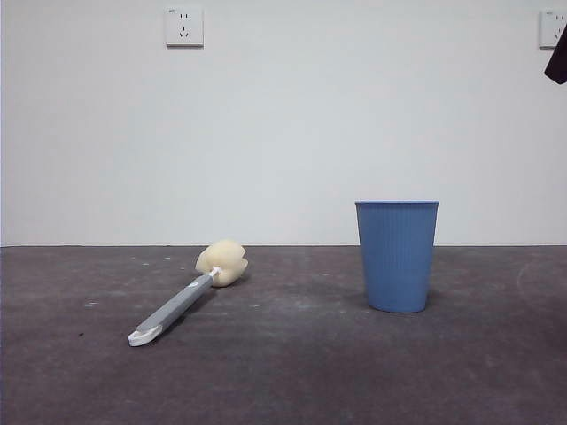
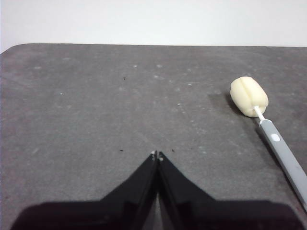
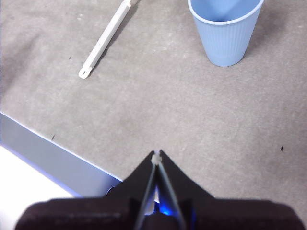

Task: Pick up the cup brush,pick up the cup,insert the brush into the cup,clean the cup,put the cup brush back,put the cup back to the fixed position on the table

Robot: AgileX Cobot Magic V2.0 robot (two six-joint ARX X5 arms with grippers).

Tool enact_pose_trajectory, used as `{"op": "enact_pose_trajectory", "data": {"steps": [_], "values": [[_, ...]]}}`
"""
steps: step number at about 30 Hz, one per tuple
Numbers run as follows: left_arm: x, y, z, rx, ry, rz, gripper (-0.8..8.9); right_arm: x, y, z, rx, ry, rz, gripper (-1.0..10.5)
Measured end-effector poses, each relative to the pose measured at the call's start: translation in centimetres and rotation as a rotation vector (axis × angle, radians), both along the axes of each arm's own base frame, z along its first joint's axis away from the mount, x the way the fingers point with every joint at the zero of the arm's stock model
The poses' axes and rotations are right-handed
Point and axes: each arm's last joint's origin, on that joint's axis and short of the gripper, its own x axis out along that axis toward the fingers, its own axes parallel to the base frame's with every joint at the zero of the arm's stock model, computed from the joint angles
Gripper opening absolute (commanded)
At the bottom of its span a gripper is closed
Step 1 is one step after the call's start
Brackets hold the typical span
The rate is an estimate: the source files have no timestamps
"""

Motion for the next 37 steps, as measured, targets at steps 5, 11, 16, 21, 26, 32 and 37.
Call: {"op": "enact_pose_trajectory", "data": {"steps": [5,11,16,21,26,32,37], "values": [[0.0,0.0,0.0,-0.004,0.001,0.002,-0.03,0.0,0.0,0.0,0.000,0.000,0.000,0.0],[0.0,0.0,0.0,-0.005,0.000,0.002,-0.03,0.0,0.0,0.0,0.000,0.000,0.000,0.0],[0.0,0.0,0.0,-0.004,0.000,0.002,-0.03,0.0,0.0,0.0,0.000,0.000,0.000,0.0],[0.0,0.0,0.0,-0.005,0.000,0.002,-0.03,0.0,0.0,0.0,-0.001,-0.002,0.001,0.0],[0.0,0.0,0.0,-0.005,0.000,0.002,-0.03,-0.1,-0.8,0.7,-0.042,-0.144,-0.053,0.0],[0.0,0.0,0.0,-0.005,0.000,0.002,-0.03,0.0,-3.3,0.6,0.069,-0.441,-0.226,0.0],[0.0,0.0,0.0,-0.005,0.000,0.002,-0.03,-0.3,-5.6,-2.6,0.045,-0.576,-0.407,0.0]]}}
